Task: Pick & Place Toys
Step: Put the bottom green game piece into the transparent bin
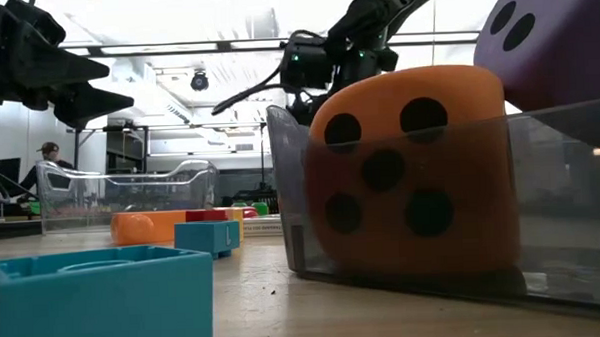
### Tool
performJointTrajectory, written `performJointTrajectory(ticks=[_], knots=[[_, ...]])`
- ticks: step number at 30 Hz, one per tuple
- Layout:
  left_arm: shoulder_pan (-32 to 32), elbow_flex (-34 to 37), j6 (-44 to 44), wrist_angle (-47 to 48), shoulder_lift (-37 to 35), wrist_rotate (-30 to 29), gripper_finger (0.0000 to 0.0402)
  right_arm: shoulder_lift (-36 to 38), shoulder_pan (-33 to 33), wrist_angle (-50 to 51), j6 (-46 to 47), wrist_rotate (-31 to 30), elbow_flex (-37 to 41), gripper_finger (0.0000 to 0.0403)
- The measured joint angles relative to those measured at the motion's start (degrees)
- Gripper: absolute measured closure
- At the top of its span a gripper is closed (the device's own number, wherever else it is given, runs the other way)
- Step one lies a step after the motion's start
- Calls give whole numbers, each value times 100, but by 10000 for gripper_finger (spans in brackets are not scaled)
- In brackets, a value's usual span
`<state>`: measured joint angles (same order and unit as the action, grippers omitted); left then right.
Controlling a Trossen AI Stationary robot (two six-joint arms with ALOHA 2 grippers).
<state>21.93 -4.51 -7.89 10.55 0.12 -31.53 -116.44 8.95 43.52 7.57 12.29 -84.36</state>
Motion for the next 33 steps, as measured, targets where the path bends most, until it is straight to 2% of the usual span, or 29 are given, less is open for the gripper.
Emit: performJointTrajectory(ticks=[8,16,20,26,29,33], knots=[[0,2,-9,-1,2,0,3,-283,4,-13,2,66,-134,117],[0,2,-9,0,2,0,3,-359,4,86,-41,-193,-229,117],[0,2,-9,0,2,0,3,-354,4,90,-85,-485,-229,117],[1,2,-9,-3,1,0,3,-380,27,198,-158,-1233,-179,118],[2,3,-12,-14,2,2,3,-396,39,314,-162,-1295,-142,138],[2,4,-12,-17,0,0,3,-383,39,324,-209,-1309,-146,203]])
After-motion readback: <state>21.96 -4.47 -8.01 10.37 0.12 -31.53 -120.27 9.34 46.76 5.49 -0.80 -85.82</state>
